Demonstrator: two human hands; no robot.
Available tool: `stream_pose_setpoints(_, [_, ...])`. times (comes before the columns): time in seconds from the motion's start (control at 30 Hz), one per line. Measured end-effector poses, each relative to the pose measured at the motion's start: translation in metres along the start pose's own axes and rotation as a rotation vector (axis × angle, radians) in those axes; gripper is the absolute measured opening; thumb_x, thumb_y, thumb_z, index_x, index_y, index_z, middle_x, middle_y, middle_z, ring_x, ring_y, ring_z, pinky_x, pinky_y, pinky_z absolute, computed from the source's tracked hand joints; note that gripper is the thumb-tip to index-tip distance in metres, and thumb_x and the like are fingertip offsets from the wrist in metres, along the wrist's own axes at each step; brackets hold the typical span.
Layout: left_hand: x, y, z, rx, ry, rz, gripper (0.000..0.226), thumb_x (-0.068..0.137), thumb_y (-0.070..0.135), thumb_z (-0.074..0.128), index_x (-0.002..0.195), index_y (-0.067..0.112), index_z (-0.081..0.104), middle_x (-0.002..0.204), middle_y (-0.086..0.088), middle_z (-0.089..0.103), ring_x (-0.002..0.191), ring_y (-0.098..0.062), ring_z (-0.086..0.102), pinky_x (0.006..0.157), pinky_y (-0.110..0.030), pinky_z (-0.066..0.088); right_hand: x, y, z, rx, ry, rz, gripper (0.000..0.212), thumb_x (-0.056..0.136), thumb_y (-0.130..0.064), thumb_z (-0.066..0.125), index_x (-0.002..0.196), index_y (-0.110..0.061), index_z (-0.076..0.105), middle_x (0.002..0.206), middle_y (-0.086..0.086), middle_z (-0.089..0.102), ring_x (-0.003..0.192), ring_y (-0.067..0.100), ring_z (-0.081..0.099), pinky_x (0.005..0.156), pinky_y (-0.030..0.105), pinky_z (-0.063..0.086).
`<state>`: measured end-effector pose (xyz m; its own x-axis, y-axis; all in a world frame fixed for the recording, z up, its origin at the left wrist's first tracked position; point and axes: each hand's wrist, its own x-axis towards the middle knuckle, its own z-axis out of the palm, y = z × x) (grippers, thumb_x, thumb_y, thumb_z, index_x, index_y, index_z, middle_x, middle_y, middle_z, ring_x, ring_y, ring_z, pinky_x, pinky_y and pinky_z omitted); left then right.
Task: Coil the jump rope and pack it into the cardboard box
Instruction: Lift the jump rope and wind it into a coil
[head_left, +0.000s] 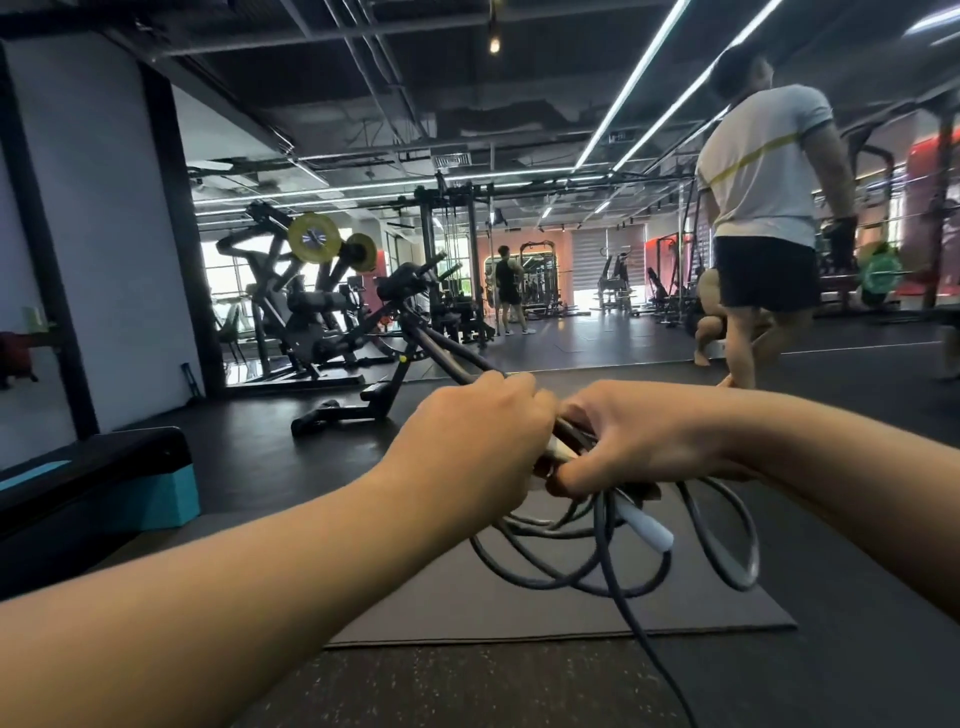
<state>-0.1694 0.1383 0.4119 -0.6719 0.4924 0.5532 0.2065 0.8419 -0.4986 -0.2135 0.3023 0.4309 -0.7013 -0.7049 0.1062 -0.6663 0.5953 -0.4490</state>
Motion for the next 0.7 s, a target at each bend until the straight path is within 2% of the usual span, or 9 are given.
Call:
stream_pose_setpoints(0.1, [-0.002,-0.007,-0.001,0.053,-0.071,-0.125,0.009,0.095,0.017,0.048,0.101,0.019,0.054,0.105,-0.002,0.061,0.1,-0.027,0.059,0.062,-0.033,0.035,-0.003,-0.001,-0.007,-0.068,0.018,0.01,0.027,0.082,-0.025,0.076,0.106,-0.02,0.065,0.091,0.009,0.071,0.067,0.012,0.058,0.063,0.03,0.051])
stream_pose_setpoints(0.17, [-0.006,-0.009,-0.003,0.098,-0.109,-0.17,0.009,0.094,0.015,0.047,0.091,0.023,0.044,0.102,-0.003,0.064,0.096,-0.027,0.058,0.063,-0.033,0.032,-0.007,0.0,-0.01,-0.103,0.044,-0.003,0.024,0.085,-0.03,0.074,0.107,-0.025,0.065,0.093,0.002,0.072,0.066,0.004,0.059,0.063,0.024,0.05])
stream_pose_setpoints(0.27, [-0.006,-0.001,-0.012,0.192,-0.16,-0.162,0.012,0.092,0.014,0.049,0.094,0.021,0.039,0.103,-0.006,0.068,0.099,-0.028,0.058,0.079,-0.039,0.035,-0.005,-0.001,-0.002,-0.222,0.089,-0.092,0.009,0.086,-0.03,0.069,0.091,-0.022,0.067,0.085,0.004,0.071,0.071,0.019,0.061,0.072,0.04,0.053])
stream_pose_setpoints(0.33, [-0.001,0.007,-0.014,0.221,-0.15,-0.104,0.015,0.092,0.016,0.05,0.107,0.019,0.046,0.107,-0.007,0.068,0.106,-0.029,0.059,0.089,-0.041,0.034,-0.001,-0.001,0.005,-0.273,0.136,-0.155,0.014,0.087,-0.029,0.068,0.084,-0.016,0.065,0.078,0.008,0.068,0.072,0.029,0.06,0.069,0.047,0.05])
stream_pose_setpoints(0.43, [0.005,0.008,-0.011,0.118,-0.183,-0.025,0.02,0.095,0.013,0.05,0.115,0.015,0.05,0.11,-0.006,0.066,0.104,-0.031,0.062,0.074,-0.036,0.035,0.0,0.003,0.009,-0.309,0.191,-0.174,0.022,0.086,-0.032,0.07,0.083,-0.011,0.068,0.074,0.012,0.066,0.067,0.032,0.057,0.064,0.048,0.049])
stream_pose_setpoints(0.5, [0.001,0.003,-0.006,0.052,-0.254,-0.004,0.016,0.096,0.01,0.049,0.111,0.016,0.047,0.107,-0.005,0.064,0.098,-0.031,0.064,0.063,-0.036,0.033,-0.002,0.004,0.011,-0.335,0.169,-0.138,0.023,0.082,-0.037,0.069,0.085,-0.014,0.07,0.078,0.011,0.068,0.068,0.026,0.058,0.069,0.049,0.051])
stream_pose_setpoints(0.57, [-0.007,-0.003,0.001,0.048,-0.289,0.037,0.013,0.096,0.012,0.048,0.103,0.02,0.042,0.094,-0.002,0.06,0.086,-0.032,0.062,0.059,-0.036,0.032,-0.007,0.005,0.007,-0.319,0.136,-0.074,0.031,0.08,-0.047,0.072,0.097,-0.022,0.074,0.09,0.002,0.07,0.081,0.019,0.064,0.078,0.046,0.054])
stream_pose_setpoints(0.63, [-0.015,-0.011,0.004,0.077,-0.289,0.04,0.016,0.095,0.009,0.046,0.095,0.021,0.035,0.072,0.001,0.046,0.069,-0.03,0.05,0.054,-0.036,0.031,-0.014,0.006,-0.001,-0.267,0.103,-0.007,0.042,0.076,-0.057,0.076,0.109,-0.032,0.07,0.1,-0.007,0.067,0.089,0.011,0.064,0.082,0.037,0.055])
stream_pose_setpoints(0.7, [-0.018,-0.023,0.005,0.135,-0.279,0.046,0.02,0.091,0.002,0.045,0.091,0.018,0.032,0.064,0.003,0.035,0.06,-0.026,0.041,0.047,-0.035,0.028,-0.02,0.008,-0.008,-0.175,0.017,0.029,0.036,0.079,-0.052,0.077,0.109,-0.033,0.069,0.091,-0.005,0.067,0.076,0.012,0.064,0.069,0.033,0.055])
